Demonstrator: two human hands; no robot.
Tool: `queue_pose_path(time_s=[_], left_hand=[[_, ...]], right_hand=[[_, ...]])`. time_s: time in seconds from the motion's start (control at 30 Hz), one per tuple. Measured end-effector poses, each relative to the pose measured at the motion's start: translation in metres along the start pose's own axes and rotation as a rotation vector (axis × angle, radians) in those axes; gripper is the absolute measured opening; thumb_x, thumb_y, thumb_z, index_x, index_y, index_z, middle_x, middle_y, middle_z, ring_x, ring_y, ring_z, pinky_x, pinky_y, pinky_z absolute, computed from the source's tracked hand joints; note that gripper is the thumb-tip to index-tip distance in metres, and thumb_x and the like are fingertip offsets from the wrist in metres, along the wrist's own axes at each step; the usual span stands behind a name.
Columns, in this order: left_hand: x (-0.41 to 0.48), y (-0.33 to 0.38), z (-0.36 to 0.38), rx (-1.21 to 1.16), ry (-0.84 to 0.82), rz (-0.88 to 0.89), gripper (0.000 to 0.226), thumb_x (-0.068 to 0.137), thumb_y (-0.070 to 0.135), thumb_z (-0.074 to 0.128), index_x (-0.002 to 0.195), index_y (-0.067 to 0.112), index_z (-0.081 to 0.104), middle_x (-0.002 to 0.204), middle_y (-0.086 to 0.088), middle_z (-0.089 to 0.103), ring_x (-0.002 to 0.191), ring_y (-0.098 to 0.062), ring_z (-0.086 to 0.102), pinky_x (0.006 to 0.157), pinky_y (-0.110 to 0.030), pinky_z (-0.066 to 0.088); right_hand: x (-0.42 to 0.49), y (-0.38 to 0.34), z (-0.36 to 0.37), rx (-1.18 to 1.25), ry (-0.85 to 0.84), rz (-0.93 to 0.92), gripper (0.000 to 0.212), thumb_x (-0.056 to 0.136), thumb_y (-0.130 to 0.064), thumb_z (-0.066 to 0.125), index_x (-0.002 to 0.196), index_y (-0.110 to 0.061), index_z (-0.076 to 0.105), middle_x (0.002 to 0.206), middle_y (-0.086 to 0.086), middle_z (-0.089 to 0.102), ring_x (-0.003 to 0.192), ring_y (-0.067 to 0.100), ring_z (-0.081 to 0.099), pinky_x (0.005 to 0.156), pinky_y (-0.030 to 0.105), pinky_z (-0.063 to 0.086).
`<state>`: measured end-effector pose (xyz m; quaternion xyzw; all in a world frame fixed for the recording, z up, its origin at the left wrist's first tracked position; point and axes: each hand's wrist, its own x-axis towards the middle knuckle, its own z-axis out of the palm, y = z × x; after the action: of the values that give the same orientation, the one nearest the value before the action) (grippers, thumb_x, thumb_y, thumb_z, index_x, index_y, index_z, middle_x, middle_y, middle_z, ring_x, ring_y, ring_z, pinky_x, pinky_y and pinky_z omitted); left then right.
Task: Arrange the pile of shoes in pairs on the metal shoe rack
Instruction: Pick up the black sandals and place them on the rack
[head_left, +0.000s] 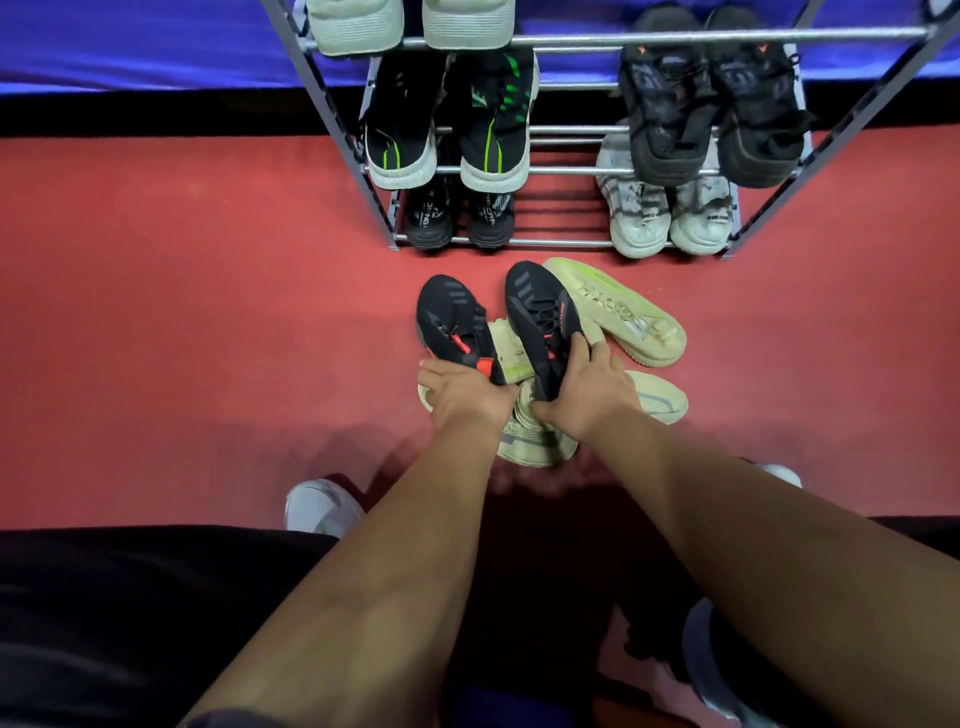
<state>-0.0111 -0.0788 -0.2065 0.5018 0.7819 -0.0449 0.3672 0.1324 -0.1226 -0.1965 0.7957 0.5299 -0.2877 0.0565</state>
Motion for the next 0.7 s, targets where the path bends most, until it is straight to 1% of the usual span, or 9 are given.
queue_pose_path(time_s=[0.13,0.2,0.27,0.37,0.5,0.57,0.6,0.67,0.7], left_hand=[[0.002,0.006,0.0,0.035,0.004,-0.026,0.147,0.079,0.053,0.084,0.159,-0.01,-0.024,0.16,-0.02,0.013,0.139,-0.035,0.038,0.098,-0.036,0.048],[0.006,0.004,0.0,0.041,0.026,-0.034,0.151,0.076,0.057,0.084,0.16,-0.007,-0.023,0.157,-0.016,0.017,0.138,-0.034,0.039,0.103,-0.04,0.05],[0.009,0.0,-0.003,0.042,0.011,-0.033,0.152,0.076,0.062,0.085,0.161,-0.005,-0.022,0.16,-0.017,0.016,0.143,-0.034,0.037,0.111,-0.044,0.046],[0.01,-0.001,-0.01,-0.023,-0.05,-0.048,0.151,0.079,0.058,0.086,0.159,-0.004,-0.026,0.167,-0.023,0.014,0.151,-0.038,0.034,0.117,-0.044,0.044],[0.008,0.003,-0.03,-0.114,-0.003,-0.014,0.142,0.082,0.048,0.083,0.16,-0.005,-0.023,0.165,-0.022,0.031,0.142,-0.037,0.051,0.112,-0.044,0.05],[0.001,0.005,-0.048,-0.124,0.026,0.025,0.133,0.085,0.046,0.081,0.163,-0.008,-0.012,0.16,-0.02,0.036,0.138,-0.035,0.054,0.109,-0.04,0.051],[-0.005,0.007,-0.057,-0.124,0.04,0.03,0.127,0.083,0.045,0.082,0.164,-0.009,-0.001,0.156,-0.02,0.039,0.138,-0.034,0.053,0.108,-0.038,0.05],[-0.017,0.009,-0.075,-0.144,0.053,0.025,0.116,0.07,0.047,0.085,0.156,-0.007,0.029,0.145,-0.016,0.053,0.13,-0.031,0.06,0.102,-0.032,0.052],[-0.021,0.01,-0.081,-0.16,0.06,0.018,0.116,0.056,0.052,0.082,0.149,-0.004,0.042,0.138,-0.013,0.062,0.122,-0.029,0.066,0.099,-0.031,0.056]], right_hand=[[0.004,0.004,-0.001,0.102,-0.079,0.011,0.139,0.073,-0.069,0.08,0.168,-0.018,-0.008,0.162,0.012,0.022,0.149,0.034,0.032,0.117,0.049,0.04],[0.005,0.008,-0.004,0.136,-0.121,0.011,0.145,0.069,-0.07,0.084,0.167,-0.023,-0.011,0.165,0.008,0.018,0.15,0.032,0.032,0.116,0.048,0.041],[0.005,0.01,-0.005,0.164,-0.122,0.003,0.144,0.069,-0.067,0.086,0.168,-0.024,-0.009,0.164,0.007,0.018,0.148,0.03,0.038,0.114,0.046,0.044],[0.003,0.009,-0.009,0.191,-0.081,-0.004,0.133,0.071,-0.055,0.087,0.167,-0.022,0.002,0.159,0.009,0.027,0.138,0.031,0.049,0.107,0.044,0.049],[-0.002,-0.002,-0.029,0.207,-0.035,0.003,0.107,0.07,-0.047,0.088,0.154,-0.016,0.03,0.144,0.013,0.043,0.128,0.033,0.054,0.104,0.039,0.048],[-0.009,-0.01,-0.048,0.193,-0.031,0.0,0.104,0.062,-0.054,0.089,0.145,-0.015,0.039,0.133,0.012,0.05,0.121,0.034,0.058,0.102,0.041,0.052],[-0.012,-0.014,-0.059,0.189,-0.036,0.003,0.104,0.059,-0.056,0.089,0.141,-0.015,0.042,0.129,0.012,0.052,0.117,0.034,0.06,0.1,0.042,0.054],[-0.02,-0.023,-0.084,0.174,-0.044,0.005,0.099,0.052,-0.054,0.087,0.135,-0.015,0.048,0.123,0.01,0.057,0.11,0.032,0.064,0.094,0.042,0.057],[-0.025,-0.028,-0.098,0.166,-0.041,-0.006,0.093,0.049,-0.052,0.086,0.128,-0.015,0.054,0.116,0.008,0.062,0.104,0.03,0.067,0.089,0.04,0.059]])
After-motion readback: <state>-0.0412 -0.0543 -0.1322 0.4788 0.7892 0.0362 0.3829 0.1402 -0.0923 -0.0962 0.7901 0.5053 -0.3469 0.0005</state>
